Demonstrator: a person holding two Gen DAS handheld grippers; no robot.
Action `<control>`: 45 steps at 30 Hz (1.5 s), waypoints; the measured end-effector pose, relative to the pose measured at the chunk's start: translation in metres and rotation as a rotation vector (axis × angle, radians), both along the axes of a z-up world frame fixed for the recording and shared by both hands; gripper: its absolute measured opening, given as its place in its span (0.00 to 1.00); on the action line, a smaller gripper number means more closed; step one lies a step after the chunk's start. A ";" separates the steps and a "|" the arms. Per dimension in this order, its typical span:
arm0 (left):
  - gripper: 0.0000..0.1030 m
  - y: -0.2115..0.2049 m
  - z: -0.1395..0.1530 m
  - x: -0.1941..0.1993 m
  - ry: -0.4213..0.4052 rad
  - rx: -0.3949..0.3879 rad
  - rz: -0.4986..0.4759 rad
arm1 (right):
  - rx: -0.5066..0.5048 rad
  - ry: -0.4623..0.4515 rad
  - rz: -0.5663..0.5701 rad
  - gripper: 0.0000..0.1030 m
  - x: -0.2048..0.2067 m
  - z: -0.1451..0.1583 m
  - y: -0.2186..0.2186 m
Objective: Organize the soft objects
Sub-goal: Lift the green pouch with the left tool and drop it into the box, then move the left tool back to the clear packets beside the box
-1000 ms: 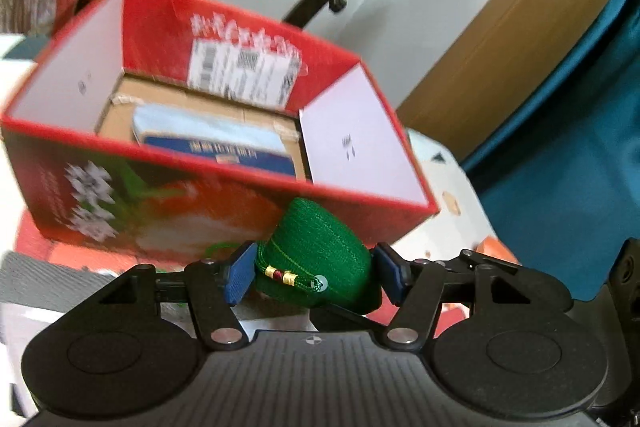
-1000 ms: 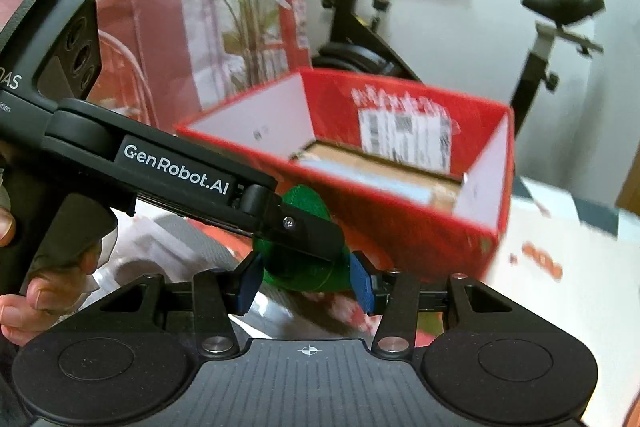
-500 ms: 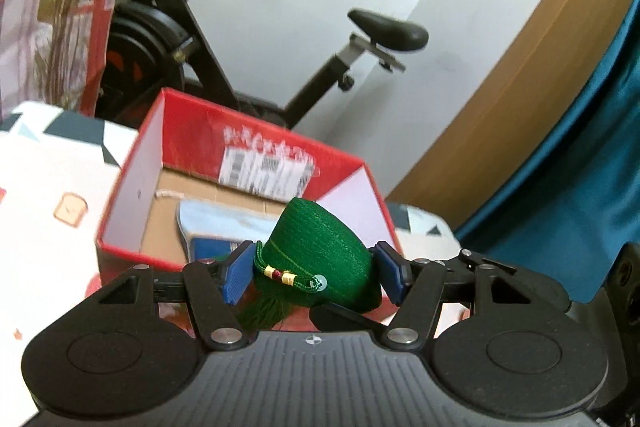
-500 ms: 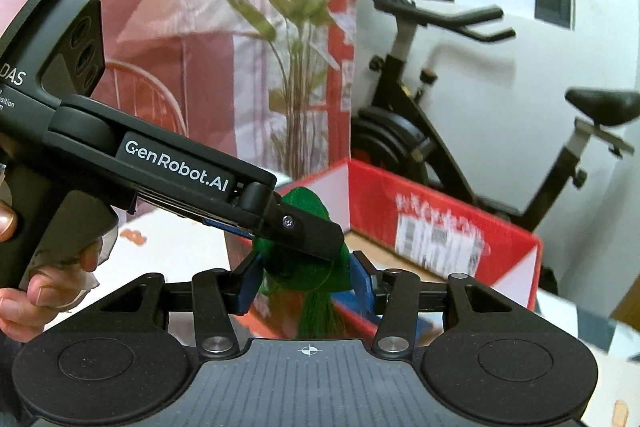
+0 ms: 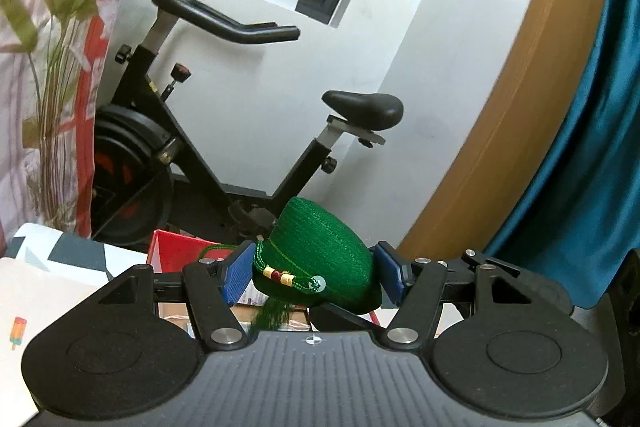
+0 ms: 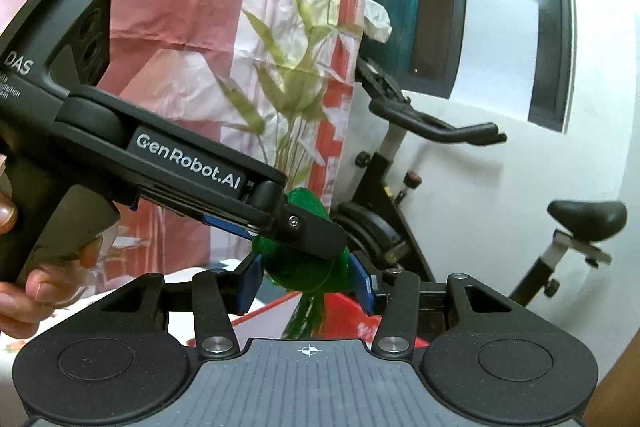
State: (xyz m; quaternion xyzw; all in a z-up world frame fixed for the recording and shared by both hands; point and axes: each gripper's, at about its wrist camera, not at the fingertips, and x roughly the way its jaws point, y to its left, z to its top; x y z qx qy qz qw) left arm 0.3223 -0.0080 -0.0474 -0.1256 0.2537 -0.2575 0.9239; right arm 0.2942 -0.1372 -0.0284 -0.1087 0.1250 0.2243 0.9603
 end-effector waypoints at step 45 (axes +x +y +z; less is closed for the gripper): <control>0.66 0.012 -0.115 0.056 0.259 0.251 0.102 | 0.086 0.404 -0.149 0.45 0.063 -0.134 -0.011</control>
